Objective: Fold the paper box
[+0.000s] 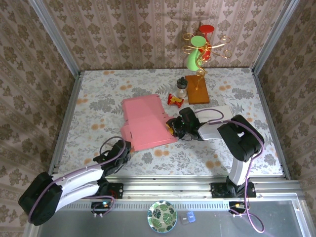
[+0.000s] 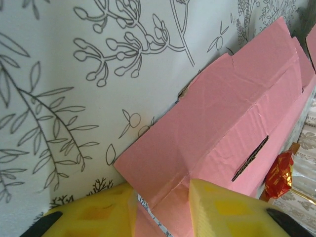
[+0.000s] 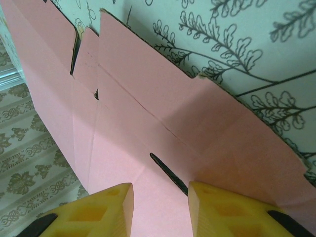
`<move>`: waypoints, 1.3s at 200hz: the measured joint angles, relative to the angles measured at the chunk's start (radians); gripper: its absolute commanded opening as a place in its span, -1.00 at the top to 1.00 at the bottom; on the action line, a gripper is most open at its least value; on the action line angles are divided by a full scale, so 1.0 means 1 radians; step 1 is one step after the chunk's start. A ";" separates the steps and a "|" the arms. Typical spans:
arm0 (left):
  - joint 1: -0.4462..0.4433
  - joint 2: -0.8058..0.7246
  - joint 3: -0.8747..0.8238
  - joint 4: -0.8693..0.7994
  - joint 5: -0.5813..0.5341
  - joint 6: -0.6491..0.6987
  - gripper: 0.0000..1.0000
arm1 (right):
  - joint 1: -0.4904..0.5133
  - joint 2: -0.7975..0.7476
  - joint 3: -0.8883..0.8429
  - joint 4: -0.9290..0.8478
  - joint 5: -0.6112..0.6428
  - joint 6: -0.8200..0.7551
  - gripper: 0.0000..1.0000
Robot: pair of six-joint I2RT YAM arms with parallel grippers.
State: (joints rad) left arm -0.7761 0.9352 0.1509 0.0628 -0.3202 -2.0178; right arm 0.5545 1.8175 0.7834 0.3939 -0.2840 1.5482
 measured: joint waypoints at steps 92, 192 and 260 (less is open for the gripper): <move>0.010 -0.102 0.006 -0.071 0.018 -0.047 0.20 | 0.000 -0.001 -0.002 0.000 -0.001 0.000 0.27; 0.056 0.057 0.008 0.064 0.035 -0.055 0.46 | 0.000 -0.001 -0.002 0.000 -0.001 0.000 0.27; 0.065 0.084 0.029 0.078 0.028 -0.034 1.00 | -0.002 -0.014 -0.002 -0.019 0.000 -0.003 0.18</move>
State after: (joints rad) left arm -0.7109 1.0187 0.1802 0.1406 -0.2924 -2.0518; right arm 0.5526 1.8038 0.7815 0.3744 -0.2840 1.5452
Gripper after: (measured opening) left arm 0.063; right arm 0.388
